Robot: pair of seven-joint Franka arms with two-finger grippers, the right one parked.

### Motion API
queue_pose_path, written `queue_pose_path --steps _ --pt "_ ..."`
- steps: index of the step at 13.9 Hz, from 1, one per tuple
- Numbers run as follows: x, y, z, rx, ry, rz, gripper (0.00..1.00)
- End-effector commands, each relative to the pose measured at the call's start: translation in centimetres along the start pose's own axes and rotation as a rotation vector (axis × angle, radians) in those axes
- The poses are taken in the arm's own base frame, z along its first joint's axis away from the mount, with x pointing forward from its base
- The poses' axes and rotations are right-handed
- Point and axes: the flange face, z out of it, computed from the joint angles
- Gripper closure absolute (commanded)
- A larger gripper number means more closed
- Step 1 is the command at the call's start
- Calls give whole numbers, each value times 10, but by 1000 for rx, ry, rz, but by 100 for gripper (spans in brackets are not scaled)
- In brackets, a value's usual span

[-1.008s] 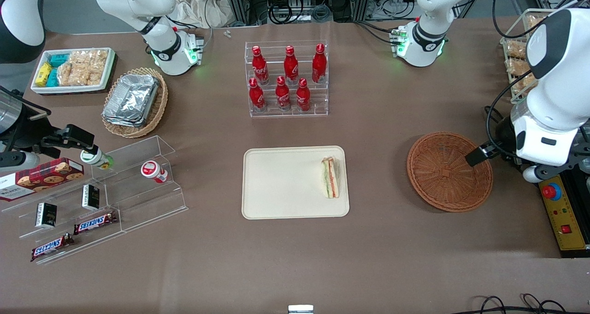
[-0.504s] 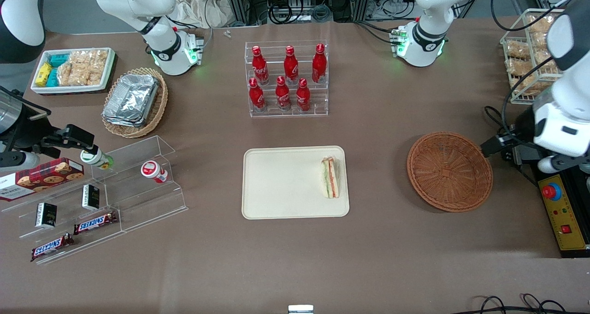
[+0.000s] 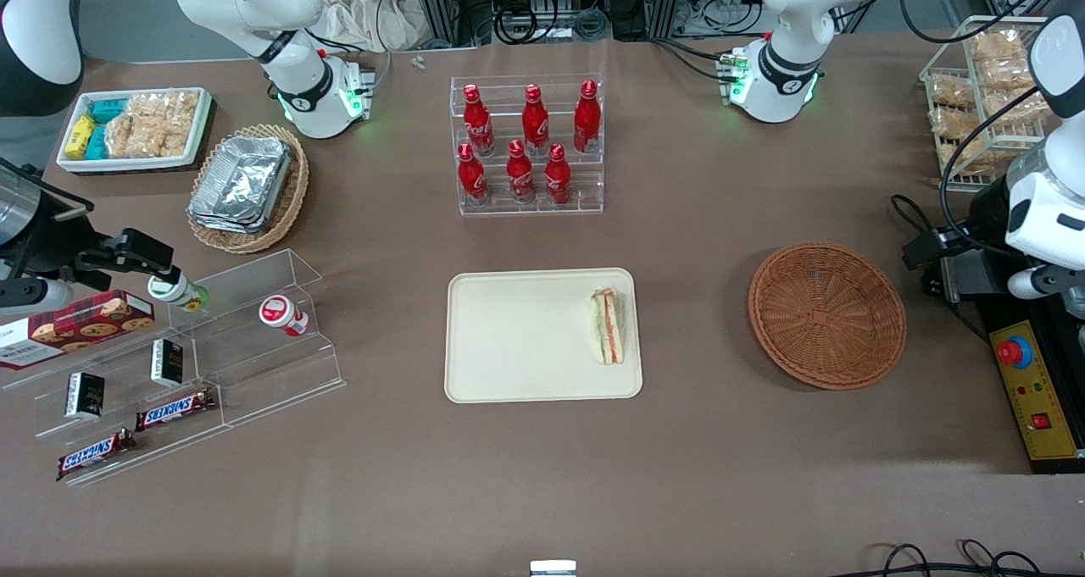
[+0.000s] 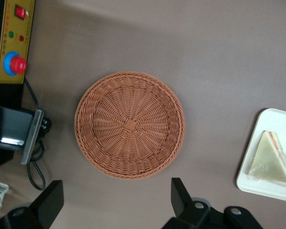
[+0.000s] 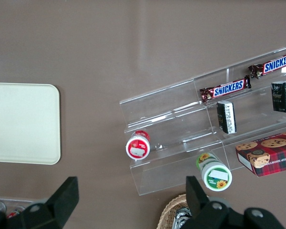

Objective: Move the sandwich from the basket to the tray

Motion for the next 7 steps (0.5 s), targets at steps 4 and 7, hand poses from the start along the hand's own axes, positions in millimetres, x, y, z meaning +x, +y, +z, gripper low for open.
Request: queue_pose_path --steps 4,7 --pt "35 2 14 -42 -27 45 0" --pt "34 4 14 -45 -30 44 0"
